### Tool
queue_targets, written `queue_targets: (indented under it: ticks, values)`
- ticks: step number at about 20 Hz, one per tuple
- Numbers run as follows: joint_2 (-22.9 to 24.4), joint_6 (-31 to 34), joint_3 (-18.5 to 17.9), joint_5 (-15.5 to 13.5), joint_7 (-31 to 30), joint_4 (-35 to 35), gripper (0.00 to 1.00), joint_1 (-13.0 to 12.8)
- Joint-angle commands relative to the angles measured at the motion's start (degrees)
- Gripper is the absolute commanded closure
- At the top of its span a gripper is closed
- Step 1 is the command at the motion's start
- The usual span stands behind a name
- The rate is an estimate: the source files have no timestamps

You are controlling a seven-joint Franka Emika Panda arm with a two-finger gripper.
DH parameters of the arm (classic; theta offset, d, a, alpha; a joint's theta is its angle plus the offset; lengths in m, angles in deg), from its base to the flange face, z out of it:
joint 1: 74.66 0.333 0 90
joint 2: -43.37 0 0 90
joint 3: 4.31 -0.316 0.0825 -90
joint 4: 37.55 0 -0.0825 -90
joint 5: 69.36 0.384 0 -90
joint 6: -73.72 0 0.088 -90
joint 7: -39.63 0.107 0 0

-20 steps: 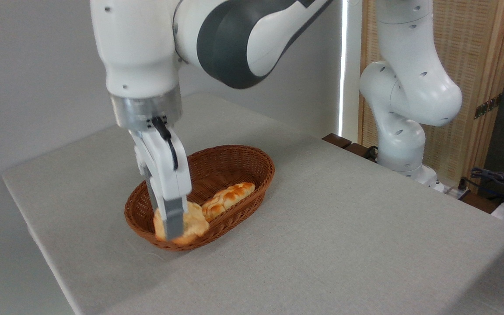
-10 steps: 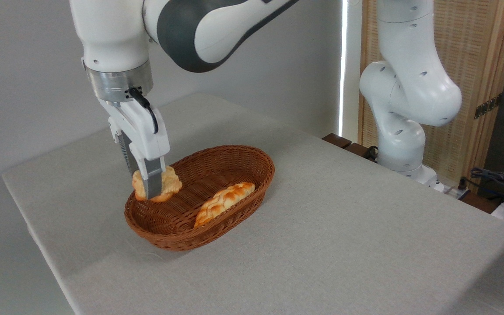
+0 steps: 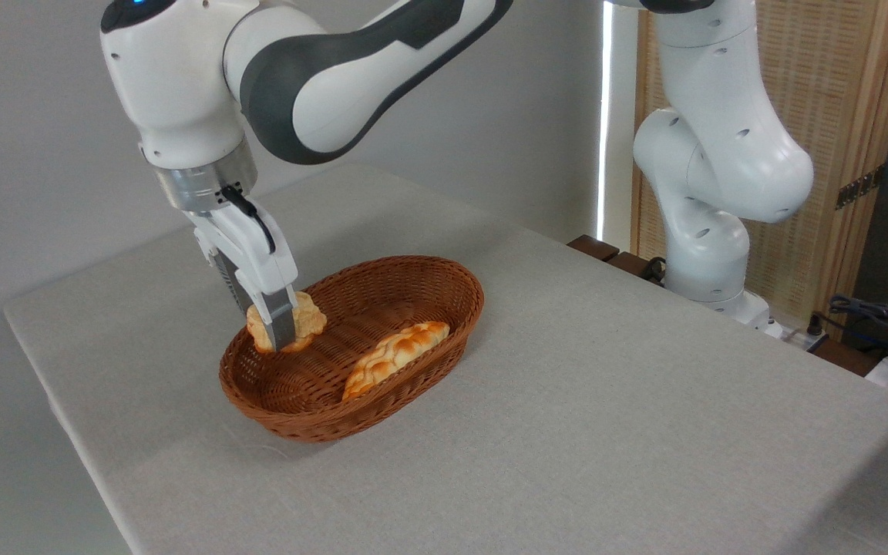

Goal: Put bread into the basket

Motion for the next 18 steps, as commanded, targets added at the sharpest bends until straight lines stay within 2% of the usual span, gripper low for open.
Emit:
queue_targets:
  ticks: [1,13,18]
  values:
    - [0.23,0.72,0.02,0.82,-0.80,0.02,0.00,-0.14]
    - [0.58,0.55,-0.68,1.08,-0.54,0.37,0.00,0.21]
    - [2.86,0.19,-3.31,5.73,-0.10,0.90,0.00,0.39]
